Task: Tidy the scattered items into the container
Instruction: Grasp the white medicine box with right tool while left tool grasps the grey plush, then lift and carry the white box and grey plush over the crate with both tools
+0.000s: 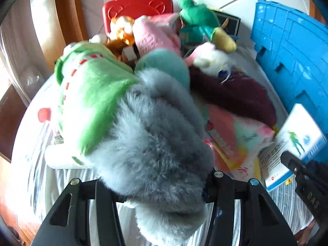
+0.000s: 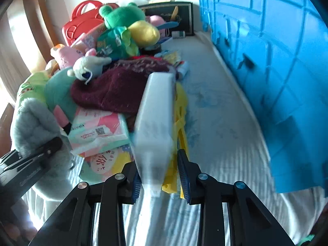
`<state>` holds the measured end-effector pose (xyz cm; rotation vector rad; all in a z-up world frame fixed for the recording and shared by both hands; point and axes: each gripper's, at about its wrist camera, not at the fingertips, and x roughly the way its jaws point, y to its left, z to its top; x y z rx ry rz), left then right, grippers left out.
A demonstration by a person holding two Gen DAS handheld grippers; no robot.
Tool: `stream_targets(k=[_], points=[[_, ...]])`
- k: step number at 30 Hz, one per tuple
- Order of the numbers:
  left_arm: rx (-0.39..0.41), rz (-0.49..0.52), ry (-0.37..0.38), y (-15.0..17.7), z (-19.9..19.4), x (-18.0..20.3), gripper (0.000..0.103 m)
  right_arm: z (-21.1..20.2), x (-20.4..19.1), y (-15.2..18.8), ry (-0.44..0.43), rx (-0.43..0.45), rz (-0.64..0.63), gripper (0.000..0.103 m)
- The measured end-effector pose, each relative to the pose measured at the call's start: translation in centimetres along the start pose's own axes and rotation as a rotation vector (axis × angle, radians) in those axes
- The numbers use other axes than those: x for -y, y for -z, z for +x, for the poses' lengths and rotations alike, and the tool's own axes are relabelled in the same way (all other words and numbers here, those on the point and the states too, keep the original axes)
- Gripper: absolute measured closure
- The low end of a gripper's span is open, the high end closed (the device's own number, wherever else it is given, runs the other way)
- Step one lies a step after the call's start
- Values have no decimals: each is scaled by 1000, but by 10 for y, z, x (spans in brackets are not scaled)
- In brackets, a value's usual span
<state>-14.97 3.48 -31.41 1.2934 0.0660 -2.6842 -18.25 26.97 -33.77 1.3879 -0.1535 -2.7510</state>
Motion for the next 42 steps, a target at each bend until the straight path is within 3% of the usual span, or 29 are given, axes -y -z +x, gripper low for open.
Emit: stream_targets(k=[12,19,25,31,36,42], points=[[194,44,-6,-31,-99,6,54,-74,-13,-28,-26,148,-63,78],[270,66,6,-50,-128,12,54,-111,-23,-45,-28,228,-83,78],[290,72,27,-62,-138,12,54,-134,-30,-60,-27,275,-88,77],[261,92,47,-55,-124,11,54,-118,-24,-54,-3,190,-59,77],[190,131,72,-34,-93,23,54,-80,1,-15,2,68,3,77],[93,197,119,-3,-54,52,55,-55,13,22,26,3,25,76]])
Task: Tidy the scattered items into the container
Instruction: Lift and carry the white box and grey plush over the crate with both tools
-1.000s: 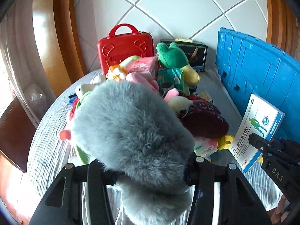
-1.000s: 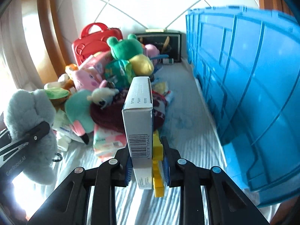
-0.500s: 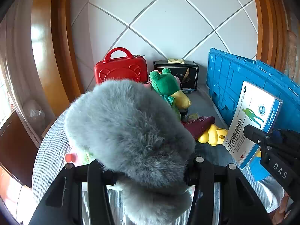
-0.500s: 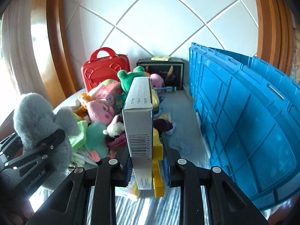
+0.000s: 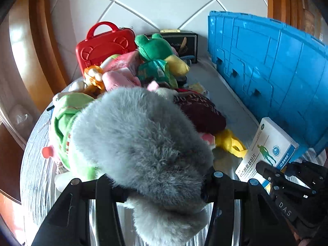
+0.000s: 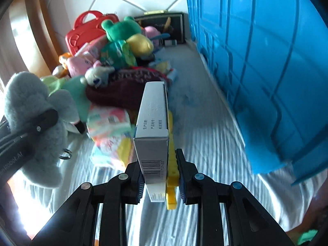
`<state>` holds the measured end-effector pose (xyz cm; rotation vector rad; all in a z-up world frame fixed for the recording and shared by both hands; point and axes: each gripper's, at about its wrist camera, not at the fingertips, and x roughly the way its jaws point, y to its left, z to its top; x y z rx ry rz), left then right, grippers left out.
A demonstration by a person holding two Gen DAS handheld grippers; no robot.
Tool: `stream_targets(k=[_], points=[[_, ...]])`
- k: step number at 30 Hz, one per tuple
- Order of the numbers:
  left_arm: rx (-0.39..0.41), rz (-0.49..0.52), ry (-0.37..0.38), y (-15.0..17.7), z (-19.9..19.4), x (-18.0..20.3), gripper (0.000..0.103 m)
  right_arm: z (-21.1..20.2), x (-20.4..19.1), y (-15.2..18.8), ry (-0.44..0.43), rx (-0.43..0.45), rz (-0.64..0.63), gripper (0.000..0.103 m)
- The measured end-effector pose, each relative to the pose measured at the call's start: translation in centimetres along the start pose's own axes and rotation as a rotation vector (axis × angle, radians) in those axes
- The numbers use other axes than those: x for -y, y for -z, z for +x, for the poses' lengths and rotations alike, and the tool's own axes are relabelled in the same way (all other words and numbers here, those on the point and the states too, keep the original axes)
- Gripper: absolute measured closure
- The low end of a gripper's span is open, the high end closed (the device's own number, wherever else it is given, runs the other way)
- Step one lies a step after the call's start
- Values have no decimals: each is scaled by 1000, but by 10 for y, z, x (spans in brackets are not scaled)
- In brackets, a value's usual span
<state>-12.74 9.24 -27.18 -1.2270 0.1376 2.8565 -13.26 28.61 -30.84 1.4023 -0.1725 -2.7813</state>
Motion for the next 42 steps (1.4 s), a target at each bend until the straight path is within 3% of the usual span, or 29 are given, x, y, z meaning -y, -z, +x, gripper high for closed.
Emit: stream_targets(k=[9,12,16,34,42], points=[[-32,64,56,21,14,33,55,-5,10,24,43,2,14,69],[-42,71,71,26,17,39,55,-6,10,31,40,-14,6,82],[-30,79,81,29,11,41,54,-17,4,33,30,12,-5,85],[261,50,72,-42,-88,4,55,-125,-63,-57,38,345,-147,86],[410,59,113,-93,-134,29,55,-197,-61,-92,121,514,-173,86]])
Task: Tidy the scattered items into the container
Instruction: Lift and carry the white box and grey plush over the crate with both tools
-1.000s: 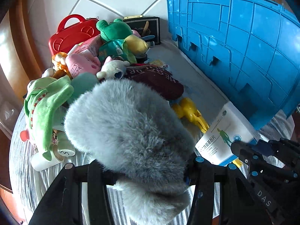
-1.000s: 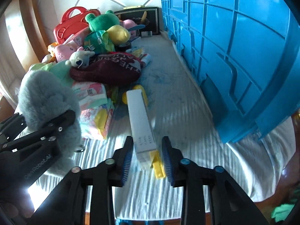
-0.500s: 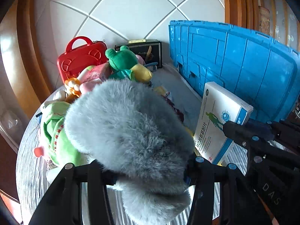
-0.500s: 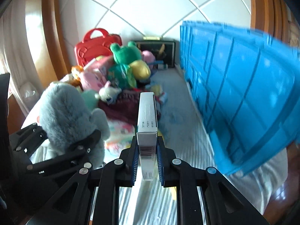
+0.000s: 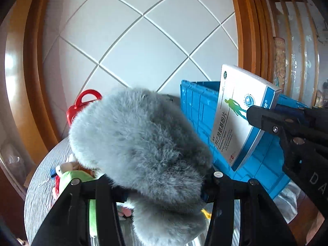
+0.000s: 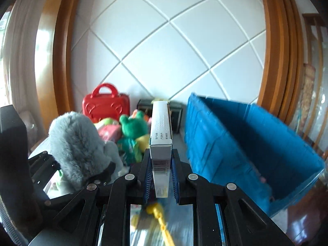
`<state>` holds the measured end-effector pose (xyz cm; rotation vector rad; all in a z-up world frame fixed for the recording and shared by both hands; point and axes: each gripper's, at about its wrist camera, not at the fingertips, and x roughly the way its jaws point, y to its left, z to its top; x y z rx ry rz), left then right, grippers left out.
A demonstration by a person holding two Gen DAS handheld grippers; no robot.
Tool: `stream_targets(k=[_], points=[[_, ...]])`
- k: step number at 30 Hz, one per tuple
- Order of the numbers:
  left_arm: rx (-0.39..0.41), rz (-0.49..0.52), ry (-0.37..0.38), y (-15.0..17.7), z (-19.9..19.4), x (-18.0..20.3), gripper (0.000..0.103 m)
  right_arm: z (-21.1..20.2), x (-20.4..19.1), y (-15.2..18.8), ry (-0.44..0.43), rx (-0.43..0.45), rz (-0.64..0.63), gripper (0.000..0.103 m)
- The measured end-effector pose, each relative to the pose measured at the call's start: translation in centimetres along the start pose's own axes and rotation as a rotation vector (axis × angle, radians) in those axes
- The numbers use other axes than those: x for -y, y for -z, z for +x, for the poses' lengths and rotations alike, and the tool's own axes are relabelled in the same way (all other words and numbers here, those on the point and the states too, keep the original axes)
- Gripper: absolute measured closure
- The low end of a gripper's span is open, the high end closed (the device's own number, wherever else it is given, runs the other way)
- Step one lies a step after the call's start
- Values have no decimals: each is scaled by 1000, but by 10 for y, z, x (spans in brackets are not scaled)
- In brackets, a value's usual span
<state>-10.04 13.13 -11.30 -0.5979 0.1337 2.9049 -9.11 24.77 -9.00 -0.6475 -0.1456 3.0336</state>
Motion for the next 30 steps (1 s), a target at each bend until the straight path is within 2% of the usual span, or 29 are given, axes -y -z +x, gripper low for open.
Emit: stream_targets(k=[4,8,12,15,19,24,30], points=[[78,22,22,-43,-2,36,54,-23,36,-26,46,83,-12,86],[134,36,57,-92,11,93,54,-39,96,-55,108,148,-31,86],[113,20,102,-144,46,162,54,-40,168,-79,165,168,-78,86],[31,31,129,-170,89,217,54,-24,227,-95,185,120,-106,86],[-131,57,149,-180,154,275,54,18,294,-95,191,10,-149,86],[-379,71,128,-157,231,316,54,95,349,-66,147,-146,-133,86],[-601,108,91,-121,298,334,55,175,381,-36,65,-301,-56,86]])
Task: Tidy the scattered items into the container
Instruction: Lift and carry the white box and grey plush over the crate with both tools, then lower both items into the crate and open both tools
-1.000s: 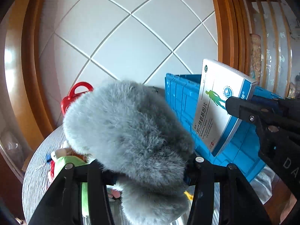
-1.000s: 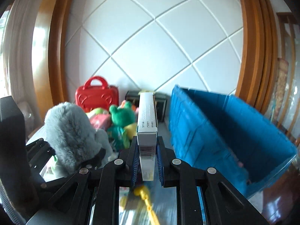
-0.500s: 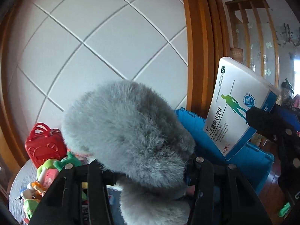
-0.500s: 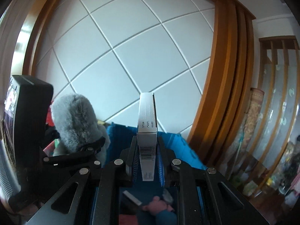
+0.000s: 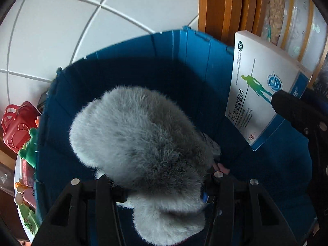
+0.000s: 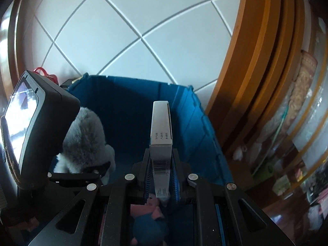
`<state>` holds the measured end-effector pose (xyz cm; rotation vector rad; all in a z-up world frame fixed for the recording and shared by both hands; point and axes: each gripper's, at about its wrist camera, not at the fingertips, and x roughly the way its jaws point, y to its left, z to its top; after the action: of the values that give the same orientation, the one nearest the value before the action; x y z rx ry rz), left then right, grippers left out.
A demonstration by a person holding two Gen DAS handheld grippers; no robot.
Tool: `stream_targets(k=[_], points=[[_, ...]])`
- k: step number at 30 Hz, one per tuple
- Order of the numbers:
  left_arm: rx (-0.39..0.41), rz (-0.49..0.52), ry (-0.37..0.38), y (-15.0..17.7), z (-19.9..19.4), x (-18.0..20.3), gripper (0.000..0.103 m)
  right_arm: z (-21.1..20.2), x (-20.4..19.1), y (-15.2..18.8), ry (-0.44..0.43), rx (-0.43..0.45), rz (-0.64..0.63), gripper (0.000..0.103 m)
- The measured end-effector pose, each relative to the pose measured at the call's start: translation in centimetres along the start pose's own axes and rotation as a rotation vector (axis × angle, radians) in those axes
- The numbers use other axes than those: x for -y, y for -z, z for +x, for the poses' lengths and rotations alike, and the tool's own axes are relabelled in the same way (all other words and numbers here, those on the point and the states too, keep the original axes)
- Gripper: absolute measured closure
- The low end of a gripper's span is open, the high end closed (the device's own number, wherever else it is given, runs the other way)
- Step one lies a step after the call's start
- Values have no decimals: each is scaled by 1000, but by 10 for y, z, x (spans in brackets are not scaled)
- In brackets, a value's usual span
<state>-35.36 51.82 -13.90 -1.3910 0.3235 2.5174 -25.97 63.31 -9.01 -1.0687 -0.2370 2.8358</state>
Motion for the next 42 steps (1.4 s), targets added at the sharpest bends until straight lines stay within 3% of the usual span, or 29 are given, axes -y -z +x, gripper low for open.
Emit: stream_targets(k=[3,8,10,12,14,17,30,35,41,42], points=[[-64,-13,-6,3,30,-4,54,37,3,3,-10,-63,4,86],[-182,9,-80,16,61,-5,51,87,5,11,-20,-150,26,86],[-175,12,-78,17,58,-4,48,99,8,12,-34,-185,44,86],[-155,20,-88,21,55,-5,33,110,10,16,-37,-221,49,86],[-138,25,-92,11,57,-11,26,112,12,18,-34,-232,53,86],[-124,19,-77,-7,58,-12,25,114,15,20,-44,-234,65,86],[-136,14,-84,-7,64,-9,25,122,19,19,-39,-270,85,83],[-139,16,-83,-8,63,-10,25,123,22,19,-24,-273,93,52],[-145,10,-85,-9,64,-11,25,129,24,18,-27,-298,96,50],[-146,9,-85,-9,64,-12,25,130,25,18,-25,-303,97,44]])
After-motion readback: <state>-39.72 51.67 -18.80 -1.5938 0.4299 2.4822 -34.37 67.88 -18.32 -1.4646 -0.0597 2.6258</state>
